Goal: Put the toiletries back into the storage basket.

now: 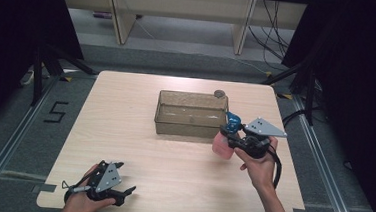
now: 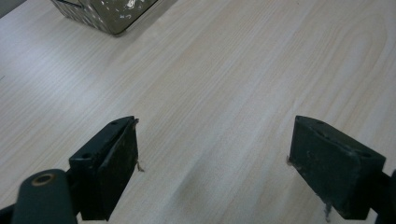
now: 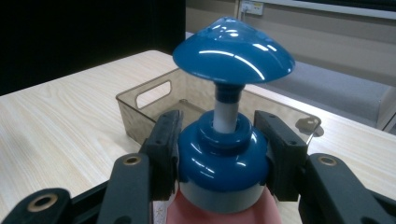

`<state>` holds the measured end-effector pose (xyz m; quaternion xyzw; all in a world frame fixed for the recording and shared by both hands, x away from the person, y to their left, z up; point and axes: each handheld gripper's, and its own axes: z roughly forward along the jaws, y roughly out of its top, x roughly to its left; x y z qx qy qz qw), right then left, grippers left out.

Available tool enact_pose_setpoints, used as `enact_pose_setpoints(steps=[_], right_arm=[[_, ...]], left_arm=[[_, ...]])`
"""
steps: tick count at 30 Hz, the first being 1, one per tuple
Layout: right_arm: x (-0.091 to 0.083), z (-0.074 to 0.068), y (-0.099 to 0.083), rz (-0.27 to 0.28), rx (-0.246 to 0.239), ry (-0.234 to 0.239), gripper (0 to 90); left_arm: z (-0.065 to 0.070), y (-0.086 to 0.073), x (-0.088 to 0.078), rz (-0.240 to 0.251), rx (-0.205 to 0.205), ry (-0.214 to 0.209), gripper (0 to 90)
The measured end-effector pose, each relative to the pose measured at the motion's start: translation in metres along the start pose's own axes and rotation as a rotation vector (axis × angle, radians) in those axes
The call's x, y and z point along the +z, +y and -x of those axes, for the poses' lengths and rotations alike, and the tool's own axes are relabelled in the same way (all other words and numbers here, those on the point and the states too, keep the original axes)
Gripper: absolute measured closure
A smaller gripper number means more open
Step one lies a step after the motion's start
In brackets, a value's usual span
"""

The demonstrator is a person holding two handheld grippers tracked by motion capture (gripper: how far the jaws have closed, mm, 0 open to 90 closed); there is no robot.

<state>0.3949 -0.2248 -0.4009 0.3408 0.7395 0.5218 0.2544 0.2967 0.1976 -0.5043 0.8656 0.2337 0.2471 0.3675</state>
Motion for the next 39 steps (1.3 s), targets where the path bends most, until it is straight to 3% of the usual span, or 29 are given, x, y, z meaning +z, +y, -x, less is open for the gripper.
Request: enact_pose_setpoints(steps=[5, 6, 7, 8, 13, 17, 20, 21, 23, 24, 31, 32, 37, 38, 39], right_arm=[[0.003, 0.002, 0.007, -0.008, 0.006, 0.007, 53.7], [0.004, 0.003, 0.010, 0.006, -0.010, -0.011, 53.7], [0.005, 0.003, 0.012, 0.002, 0.006, 0.013, 53.7], [0.005, 0.004, 0.014, -0.001, -0.012, -0.002, 53.7], [0.006, 0.006, 0.025, 0.011, 0.005, 0.004, 53.7], [0.008, 0.006, 0.033, 0.010, 0.008, 0.002, 53.6], [0.009, 0.009, 0.038, 0.020, -0.014, 0.005, 53.7], [0.010, 0.008, 0.041, 0.017, 0.004, 0.009, 53.7], [0.011, 0.010, 0.042, 0.026, -0.012, 0.002, 53.7], [0.012, 0.009, 0.044, 0.025, 0.004, 0.018, 53.7], [0.016, 0.012, 0.052, 0.022, 0.004, 0.009, 53.7], [0.017, 0.014, 0.053, 0.032, -0.013, -0.003, 53.7], [0.022, 0.015, 0.057, 0.029, 0.003, -0.006, 53.7], [0.022, 0.017, 0.057, 0.032, -0.013, -0.010, 53.7], [0.023, 0.016, 0.057, 0.021, 0.011, -0.002, 53.7]], left_arm=[[-0.001, 0.000, 0.000, -0.005, -0.002, -0.005, 15.1], [-0.001, 0.000, 0.000, -0.002, -0.004, -0.007, 15.1], [-0.001, 0.000, 0.000, -0.001, -0.004, -0.008, 15.1], [-0.001, 0.000, 0.000, -0.002, -0.004, -0.008, 15.1], [-0.002, 0.000, -0.001, -0.009, 0.014, -0.007, 15.1], [-0.001, 0.000, 0.000, 0.001, 0.000, -0.008, 15.1], [-0.002, 0.000, -0.001, -0.008, 0.013, -0.008, 15.1], [-0.002, 0.000, 0.000, -0.008, 0.013, -0.008, 15.1], [-0.002, 0.000, -0.001, -0.008, 0.013, -0.008, 15.1], [-0.002, 0.000, -0.001, -0.007, 0.011, -0.008, 15.1], [-0.002, 0.000, 0.000, -0.006, 0.010, -0.008, 15.1], [-0.002, 0.000, -0.001, -0.008, 0.013, -0.007, 15.1], [-0.002, 0.000, -0.001, -0.005, 0.010, -0.007, 15.1], [-0.002, 0.000, -0.001, -0.005, 0.010, -0.007, 15.1], [-0.002, 0.000, -0.001, -0.005, 0.010, -0.007, 15.1]])
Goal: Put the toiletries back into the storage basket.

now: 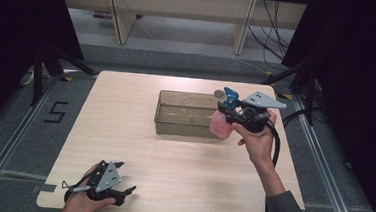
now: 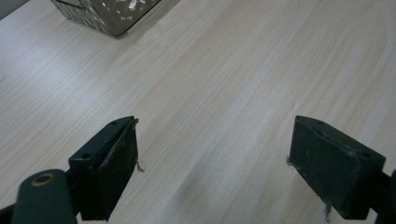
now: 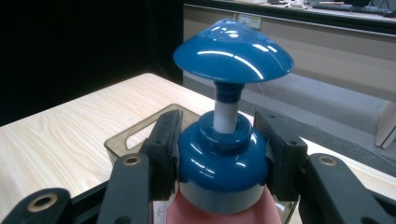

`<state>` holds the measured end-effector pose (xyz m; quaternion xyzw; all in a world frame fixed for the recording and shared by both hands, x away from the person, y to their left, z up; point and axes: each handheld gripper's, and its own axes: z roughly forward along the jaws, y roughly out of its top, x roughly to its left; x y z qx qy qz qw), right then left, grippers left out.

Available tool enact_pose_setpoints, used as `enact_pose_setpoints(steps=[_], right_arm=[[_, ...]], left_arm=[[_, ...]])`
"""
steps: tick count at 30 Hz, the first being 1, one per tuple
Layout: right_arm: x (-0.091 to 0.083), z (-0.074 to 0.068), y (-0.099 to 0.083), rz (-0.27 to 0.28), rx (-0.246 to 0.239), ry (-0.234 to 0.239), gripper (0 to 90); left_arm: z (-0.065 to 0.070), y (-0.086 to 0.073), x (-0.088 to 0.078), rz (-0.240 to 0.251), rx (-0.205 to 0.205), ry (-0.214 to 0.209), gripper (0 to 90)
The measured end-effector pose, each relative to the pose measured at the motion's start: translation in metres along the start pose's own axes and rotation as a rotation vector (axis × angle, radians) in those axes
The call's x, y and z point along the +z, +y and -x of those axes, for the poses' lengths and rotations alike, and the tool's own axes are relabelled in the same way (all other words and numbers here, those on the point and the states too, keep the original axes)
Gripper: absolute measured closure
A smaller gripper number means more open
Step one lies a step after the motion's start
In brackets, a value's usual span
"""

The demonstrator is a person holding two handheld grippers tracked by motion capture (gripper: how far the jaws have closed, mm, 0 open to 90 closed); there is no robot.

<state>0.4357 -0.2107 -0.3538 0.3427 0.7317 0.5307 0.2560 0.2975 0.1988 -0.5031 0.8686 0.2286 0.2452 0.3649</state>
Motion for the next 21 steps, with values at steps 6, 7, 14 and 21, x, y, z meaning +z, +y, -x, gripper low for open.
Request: enact_pose_setpoints(steps=[6, 7, 14, 21], right_arm=[[0.007, 0.005, 0.003, 0.009, -0.021, -0.016, 53.7], [0.007, 0.005, 0.003, 0.009, -0.021, -0.016, 53.7], [0.018, 0.008, 0.006, 0.003, -0.016, -0.029, 53.7], [0.033, 0.012, 0.005, -0.009, 0.014, -0.040, 53.7]], left_arm=[[0.001, 0.000, 0.001, 0.005, -0.011, -0.001, 15.1], [0.001, 0.000, 0.001, 0.005, -0.010, -0.001, 15.1], [0.001, 0.000, 0.001, 0.006, -0.011, -0.001, 15.1], [0.002, 0.000, 0.001, 0.022, -0.016, -0.002, 15.1]])
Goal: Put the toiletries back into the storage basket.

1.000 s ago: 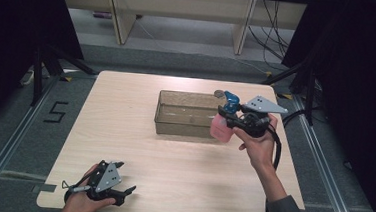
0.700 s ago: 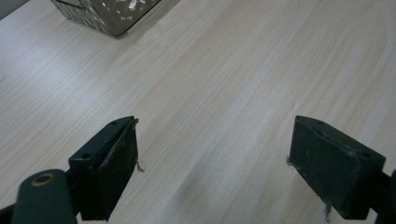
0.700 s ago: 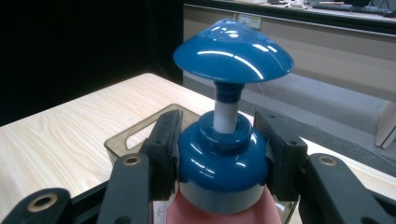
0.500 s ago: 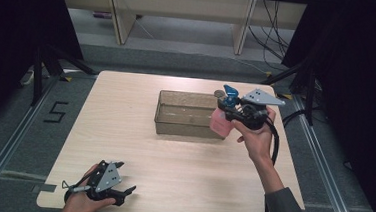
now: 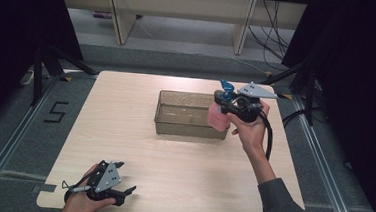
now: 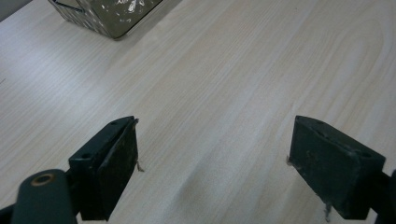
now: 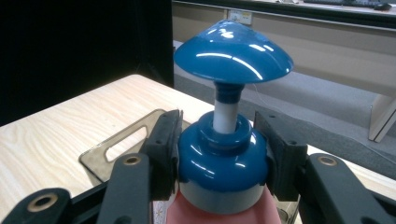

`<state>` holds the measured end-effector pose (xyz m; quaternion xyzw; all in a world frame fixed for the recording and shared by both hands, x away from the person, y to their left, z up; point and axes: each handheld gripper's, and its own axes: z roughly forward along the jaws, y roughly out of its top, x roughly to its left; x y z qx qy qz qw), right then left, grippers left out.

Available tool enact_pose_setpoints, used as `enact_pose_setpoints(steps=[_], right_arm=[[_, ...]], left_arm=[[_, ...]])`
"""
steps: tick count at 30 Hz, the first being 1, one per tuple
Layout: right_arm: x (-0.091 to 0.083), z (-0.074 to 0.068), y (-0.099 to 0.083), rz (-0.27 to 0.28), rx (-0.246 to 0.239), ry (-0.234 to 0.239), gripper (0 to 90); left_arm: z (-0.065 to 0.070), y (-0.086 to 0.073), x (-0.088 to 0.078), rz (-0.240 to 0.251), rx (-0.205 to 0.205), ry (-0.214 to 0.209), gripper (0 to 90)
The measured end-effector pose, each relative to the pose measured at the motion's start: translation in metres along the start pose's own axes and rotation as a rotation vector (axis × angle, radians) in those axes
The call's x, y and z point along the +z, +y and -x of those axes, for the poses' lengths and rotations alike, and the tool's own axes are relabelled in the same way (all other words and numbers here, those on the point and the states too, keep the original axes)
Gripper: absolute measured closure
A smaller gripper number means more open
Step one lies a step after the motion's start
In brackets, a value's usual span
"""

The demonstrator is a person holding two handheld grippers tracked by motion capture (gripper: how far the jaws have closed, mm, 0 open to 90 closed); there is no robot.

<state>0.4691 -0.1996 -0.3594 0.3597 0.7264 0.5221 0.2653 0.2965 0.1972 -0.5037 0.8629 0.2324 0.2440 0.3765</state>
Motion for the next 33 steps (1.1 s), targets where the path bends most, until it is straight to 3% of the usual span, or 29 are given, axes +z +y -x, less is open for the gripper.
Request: enact_pose_setpoints(steps=[1, 2, 7, 12, 18, 22, 25, 30, 31, 33], right_arm=[[0.003, 0.000, -0.001, -0.002, 0.019, -0.002, 53.6], [0.007, 0.003, -0.001, 0.011, -0.006, -0.006, 53.7], [0.017, 0.003, -0.001, 0.000, 0.026, -0.020, 53.7], [0.026, 0.007, -0.003, -0.005, 0.017, -0.026, 53.7], [0.036, 0.011, -0.008, -0.022, 0.031, -0.031, 53.7], [0.041, 0.012, -0.011, -0.009, 0.032, -0.045, 53.7], [0.043, 0.011, -0.013, -0.030, 0.049, -0.041, 53.7], [0.048, 0.013, -0.017, -0.033, 0.036, -0.048, 53.7], [0.049, 0.013, -0.018, -0.033, 0.054, -0.039, 53.7], [0.050, 0.014, -0.020, -0.037, 0.039, -0.047, 53.7]], left_arm=[[-0.001, 0.000, 0.000, -0.013, 0.013, 0.009, 15.1], [-0.001, 0.000, 0.000, -0.014, 0.011, 0.002, 15.1], [-0.001, 0.000, 0.000, -0.011, 0.009, -0.001, 15.1], [-0.001, 0.000, 0.000, -0.021, 0.020, 0.004, 15.1], [0.000, 0.000, 0.000, -0.005, 0.012, 0.013, 15.1], [0.000, 0.000, 0.000, -0.009, 0.007, -0.004, 15.1], [0.000, 0.000, 0.000, -0.006, 0.009, 0.006, 15.1], [0.000, 0.000, 0.000, -0.004, 0.010, 0.011, 15.1], [0.000, 0.000, 0.000, -0.006, 0.012, 0.011, 15.1], [0.000, 0.000, 0.000, -0.006, 0.014, 0.011, 15.1]])
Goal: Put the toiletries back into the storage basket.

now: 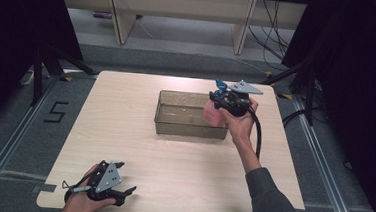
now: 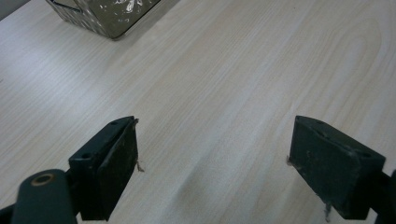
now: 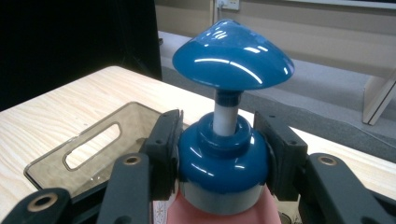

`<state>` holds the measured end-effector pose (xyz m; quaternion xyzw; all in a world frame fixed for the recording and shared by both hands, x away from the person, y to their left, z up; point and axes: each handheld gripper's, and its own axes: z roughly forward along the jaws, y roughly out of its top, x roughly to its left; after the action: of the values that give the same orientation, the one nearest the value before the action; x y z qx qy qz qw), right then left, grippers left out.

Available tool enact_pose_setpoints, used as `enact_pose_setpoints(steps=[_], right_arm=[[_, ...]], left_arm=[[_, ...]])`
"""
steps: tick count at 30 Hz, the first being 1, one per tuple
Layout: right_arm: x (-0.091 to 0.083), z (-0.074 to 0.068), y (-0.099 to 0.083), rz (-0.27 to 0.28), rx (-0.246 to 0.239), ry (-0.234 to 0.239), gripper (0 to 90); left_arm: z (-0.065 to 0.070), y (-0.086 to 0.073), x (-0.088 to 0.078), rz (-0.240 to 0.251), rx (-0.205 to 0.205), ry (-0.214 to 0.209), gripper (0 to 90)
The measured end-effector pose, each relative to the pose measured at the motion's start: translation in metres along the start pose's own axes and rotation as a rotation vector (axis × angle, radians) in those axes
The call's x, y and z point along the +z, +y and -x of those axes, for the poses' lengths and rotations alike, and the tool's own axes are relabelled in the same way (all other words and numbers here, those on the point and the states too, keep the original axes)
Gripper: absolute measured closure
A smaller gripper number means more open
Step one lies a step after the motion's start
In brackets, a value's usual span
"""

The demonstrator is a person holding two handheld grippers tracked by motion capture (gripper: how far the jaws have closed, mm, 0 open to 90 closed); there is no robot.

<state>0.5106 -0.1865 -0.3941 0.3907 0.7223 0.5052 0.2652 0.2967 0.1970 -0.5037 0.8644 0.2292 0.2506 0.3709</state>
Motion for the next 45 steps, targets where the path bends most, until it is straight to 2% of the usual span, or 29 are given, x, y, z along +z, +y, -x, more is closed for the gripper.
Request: enact_pose_setpoints(steps=[1, 2, 5, 6, 7, 13, 17, 19, 21, 22, 24, 26, 28, 30, 33, 34, 36, 43, 45], right_arm=[[0.000, -0.001, -0.001, -0.006, 0.021, 0.003, 53.7], [0.002, 0.001, -0.002, 0.003, 0.002, 0.001, 53.7], [0.004, 0.001, -0.005, 0.002, 0.002, -0.010, 53.7], [0.005, 0.000, -0.007, -0.002, 0.023, -0.009, 53.7], [0.005, 0.001, -0.008, -0.013, 0.018, 0.003, 53.7], [0.008, 0.001, -0.015, -0.018, 0.022, -0.016, 53.7], [0.010, 0.002, -0.019, -0.020, 0.017, -0.002, 53.7], [0.010, 0.000, -0.023, -0.030, 0.035, -0.013, 53.7], [0.011, 0.002, -0.024, -0.034, 0.014, -0.010, 53.7], [0.012, 0.002, -0.025, -0.034, 0.025, -0.003, 53.7], [0.012, 0.002, -0.028, -0.026, 0.014, -0.024, 53.7], [0.013, 0.003, -0.029, -0.029, 0.003, -0.020, 53.7], [0.014, 0.002, -0.031, -0.023, 0.016, -0.030, 53.7], [0.014, 0.003, -0.031, -0.033, 0.017, -0.016, 53.7], [0.014, 0.004, -0.033, -0.038, 0.010, -0.028, 53.7], [0.014, 0.004, -0.034, -0.041, 0.020, -0.014, 53.7], [0.013, 0.002, -0.035, -0.052, 0.032, -0.021, 53.7], [0.015, 0.005, -0.041, -0.052, 0.020, -0.014, 53.7], [0.015, 0.004, -0.042, -0.052, 0.027, -0.027, 53.7]], left_arm=[[0.000, 0.000, 0.000, 0.000, -0.001, -0.001, 15.1], [0.000, 0.000, 0.000, 0.000, -0.001, 0.000, 15.1], [0.000, 0.000, 0.000, 0.000, -0.002, 0.000, 15.1], [0.000, 0.000, 0.000, 0.000, -0.002, 0.000, 15.1], [0.000, 0.000, 0.000, 0.000, -0.001, 0.000, 15.1], [0.000, 0.000, 0.000, 0.001, -0.002, 0.000, 15.1], [0.000, 0.000, 0.000, 0.000, 0.000, -0.001, 15.1], [0.000, 0.000, 0.000, 0.001, -0.001, 0.000, 15.1], [0.000, 0.000, 0.000, 0.002, -0.003, 0.000, 15.1], [0.000, 0.000, 0.000, 0.001, -0.003, 0.000, 15.1], [0.000, 0.000, 0.000, 0.000, -0.002, 0.000, 15.1], [-0.001, 0.000, -0.001, -0.008, -0.001, -0.014, 15.1], [0.000, 0.000, 0.000, -0.005, -0.005, -0.016, 15.1], [0.000, 0.000, -0.001, -0.003, -0.005, -0.010, 15.1], [0.000, 0.000, -0.001, -0.002, -0.006, -0.009, 15.1], [0.000, 0.000, -0.001, -0.003, -0.004, -0.009, 15.1], [0.000, 0.000, -0.001, -0.003, -0.005, -0.010, 15.1], [0.000, 0.000, 0.000, -0.003, -0.006, -0.009, 15.1], [0.000, 0.000, 0.000, -0.003, -0.005, -0.009, 15.1]])
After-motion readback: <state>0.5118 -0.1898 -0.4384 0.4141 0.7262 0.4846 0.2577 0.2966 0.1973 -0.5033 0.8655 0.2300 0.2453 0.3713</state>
